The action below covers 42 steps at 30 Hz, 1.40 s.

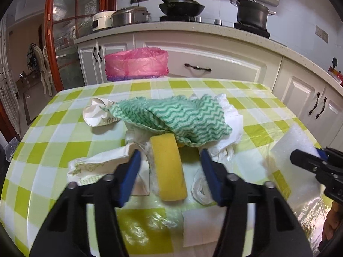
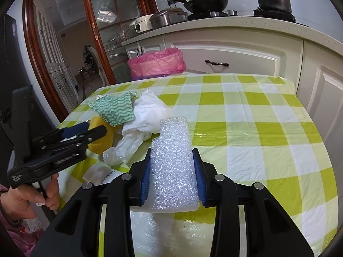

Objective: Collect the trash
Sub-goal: 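Grasp the white foam strip with the right tool while the left tool grasps the yellow sponge, then carry the yellow sponge and foam strip with both tools over the pink bin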

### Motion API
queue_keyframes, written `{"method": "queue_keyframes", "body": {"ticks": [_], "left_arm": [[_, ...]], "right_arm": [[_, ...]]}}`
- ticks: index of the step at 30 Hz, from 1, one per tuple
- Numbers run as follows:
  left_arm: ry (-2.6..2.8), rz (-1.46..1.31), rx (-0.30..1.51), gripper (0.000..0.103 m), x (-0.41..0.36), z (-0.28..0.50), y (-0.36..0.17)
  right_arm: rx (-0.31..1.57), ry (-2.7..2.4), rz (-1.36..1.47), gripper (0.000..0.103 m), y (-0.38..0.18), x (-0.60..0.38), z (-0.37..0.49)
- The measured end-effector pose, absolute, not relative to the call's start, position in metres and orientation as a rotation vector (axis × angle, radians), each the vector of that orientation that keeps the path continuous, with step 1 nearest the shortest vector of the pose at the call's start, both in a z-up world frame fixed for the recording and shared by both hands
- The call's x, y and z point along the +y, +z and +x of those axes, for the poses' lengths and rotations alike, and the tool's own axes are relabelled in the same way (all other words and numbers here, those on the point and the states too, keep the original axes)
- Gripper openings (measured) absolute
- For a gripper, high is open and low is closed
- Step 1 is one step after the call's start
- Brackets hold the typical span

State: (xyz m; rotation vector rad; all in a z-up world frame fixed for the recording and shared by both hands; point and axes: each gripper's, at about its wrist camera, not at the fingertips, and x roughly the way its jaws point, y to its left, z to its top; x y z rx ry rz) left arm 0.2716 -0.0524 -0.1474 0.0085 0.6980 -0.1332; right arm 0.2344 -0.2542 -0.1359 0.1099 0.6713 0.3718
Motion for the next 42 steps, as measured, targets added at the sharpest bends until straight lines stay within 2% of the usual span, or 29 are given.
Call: {"method": "queue_keyframes", "body": {"ticks": [3,6,42], "left_arm": [[-0.136,0.022,0.710,0.028,-0.053,0.271,-0.151],[-0.145,0.027,0.700,0.024,-0.053,0.267,-0.150],[-0.068,-0.044,0.513,0.023,0.017,0.200,-0.107]], "right_arm": [[0.669,0.375,0.114,0.035,-0.135,-0.255,0.234],[0.665,0.382,0.115,0.035,-0.134,-0.253,0.232],[0.604,0.462,0.031,0.035,-0.098,-0.167,0.228]]}}
